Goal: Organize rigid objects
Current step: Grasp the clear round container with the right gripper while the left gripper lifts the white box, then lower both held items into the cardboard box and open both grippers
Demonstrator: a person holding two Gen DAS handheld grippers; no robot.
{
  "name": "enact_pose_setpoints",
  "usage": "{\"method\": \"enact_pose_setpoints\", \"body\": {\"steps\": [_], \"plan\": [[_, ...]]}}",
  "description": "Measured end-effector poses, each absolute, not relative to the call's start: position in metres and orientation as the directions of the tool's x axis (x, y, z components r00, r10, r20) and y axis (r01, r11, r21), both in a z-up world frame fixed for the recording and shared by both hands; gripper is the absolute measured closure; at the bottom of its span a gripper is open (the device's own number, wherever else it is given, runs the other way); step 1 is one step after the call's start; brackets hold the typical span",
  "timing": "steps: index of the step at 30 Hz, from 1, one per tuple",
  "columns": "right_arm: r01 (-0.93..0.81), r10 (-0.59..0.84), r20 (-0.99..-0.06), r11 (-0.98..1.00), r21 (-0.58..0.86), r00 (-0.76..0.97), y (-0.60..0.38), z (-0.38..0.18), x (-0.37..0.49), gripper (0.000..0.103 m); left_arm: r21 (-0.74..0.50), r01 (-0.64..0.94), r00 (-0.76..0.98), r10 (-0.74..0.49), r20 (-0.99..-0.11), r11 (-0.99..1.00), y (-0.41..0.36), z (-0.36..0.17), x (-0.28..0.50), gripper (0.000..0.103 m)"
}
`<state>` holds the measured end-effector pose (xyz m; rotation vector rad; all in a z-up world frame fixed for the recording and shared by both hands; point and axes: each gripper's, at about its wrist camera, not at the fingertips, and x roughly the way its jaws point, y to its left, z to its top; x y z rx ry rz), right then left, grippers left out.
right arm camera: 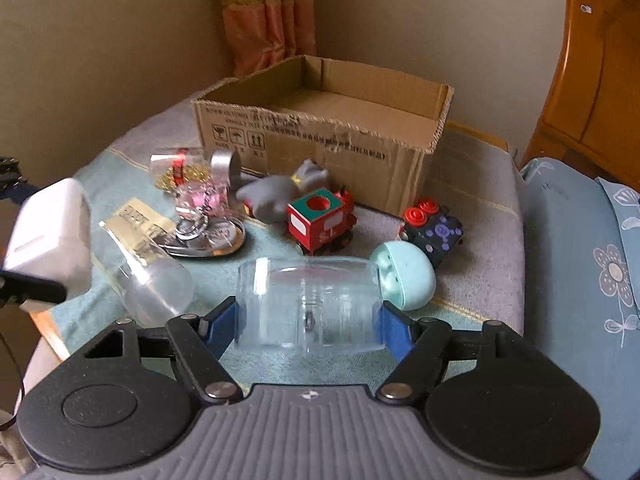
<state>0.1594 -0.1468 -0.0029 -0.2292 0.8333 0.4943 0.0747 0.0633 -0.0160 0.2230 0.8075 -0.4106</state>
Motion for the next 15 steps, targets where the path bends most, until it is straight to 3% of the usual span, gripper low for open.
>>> {"method": "enact_pose_setpoints", "body": {"steps": [15], "plan": [[-0.534,0.388,-0.691,0.846,0.004,0.61,-0.148,0.06,0.203,0.025,0.104,0.366,0.705,-0.202,-0.679,0.925,0.05,0.042,0.182,0.02]]}}
